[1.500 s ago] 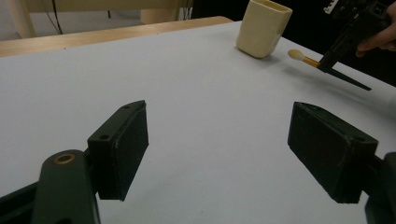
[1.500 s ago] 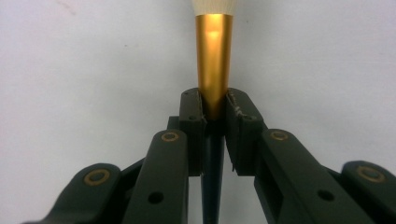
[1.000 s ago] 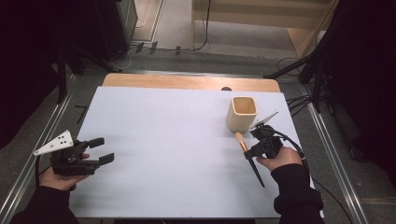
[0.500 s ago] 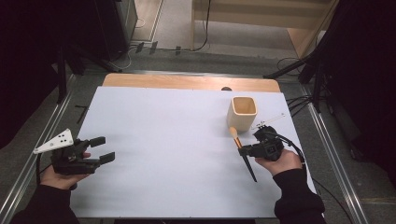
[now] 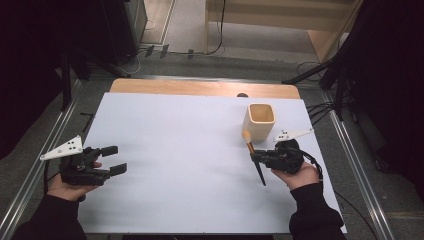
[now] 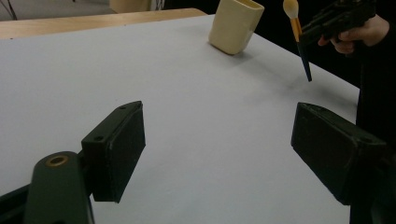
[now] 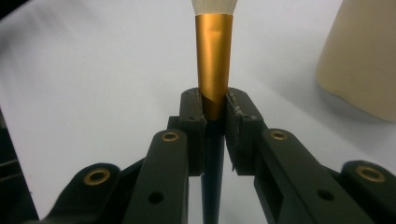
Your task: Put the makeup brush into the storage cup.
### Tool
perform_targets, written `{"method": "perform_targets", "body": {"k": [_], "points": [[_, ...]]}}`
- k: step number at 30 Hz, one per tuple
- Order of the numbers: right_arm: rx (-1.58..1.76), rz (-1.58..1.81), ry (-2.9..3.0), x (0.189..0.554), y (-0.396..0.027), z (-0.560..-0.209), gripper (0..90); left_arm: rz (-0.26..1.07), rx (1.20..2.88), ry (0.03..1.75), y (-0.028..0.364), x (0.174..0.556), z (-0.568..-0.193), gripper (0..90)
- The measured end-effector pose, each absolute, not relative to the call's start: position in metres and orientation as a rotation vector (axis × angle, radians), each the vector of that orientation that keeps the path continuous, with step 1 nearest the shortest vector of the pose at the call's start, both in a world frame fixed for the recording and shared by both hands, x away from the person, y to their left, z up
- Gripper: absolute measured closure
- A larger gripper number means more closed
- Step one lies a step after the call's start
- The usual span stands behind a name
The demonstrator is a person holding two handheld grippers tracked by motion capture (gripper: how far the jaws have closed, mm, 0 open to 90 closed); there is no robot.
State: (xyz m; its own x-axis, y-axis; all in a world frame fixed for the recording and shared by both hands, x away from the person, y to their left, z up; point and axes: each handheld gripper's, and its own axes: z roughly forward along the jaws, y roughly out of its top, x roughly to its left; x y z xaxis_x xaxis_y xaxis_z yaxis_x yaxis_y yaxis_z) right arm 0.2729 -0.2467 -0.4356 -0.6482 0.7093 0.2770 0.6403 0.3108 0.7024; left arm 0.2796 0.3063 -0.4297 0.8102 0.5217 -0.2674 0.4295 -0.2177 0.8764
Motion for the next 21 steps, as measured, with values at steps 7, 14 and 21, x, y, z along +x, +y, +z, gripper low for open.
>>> {"method": "perform_targets", "body": {"k": [7,14,21], "points": [[1.250,1.374,2.463,0.275,-0.256,-0.439,79.3,0.091,1.855,0.710,0.304,0.281,-0.430,18.5],[1.082,1.532,2.422,0.274,-0.262,-0.434,79.3,0.078,1.861,0.673,0.298,0.286,-0.425,18.8],[1.004,1.561,2.457,0.274,-0.250,-0.431,79.3,0.063,1.887,0.638,0.283,0.289,-0.421,18.8]]}}
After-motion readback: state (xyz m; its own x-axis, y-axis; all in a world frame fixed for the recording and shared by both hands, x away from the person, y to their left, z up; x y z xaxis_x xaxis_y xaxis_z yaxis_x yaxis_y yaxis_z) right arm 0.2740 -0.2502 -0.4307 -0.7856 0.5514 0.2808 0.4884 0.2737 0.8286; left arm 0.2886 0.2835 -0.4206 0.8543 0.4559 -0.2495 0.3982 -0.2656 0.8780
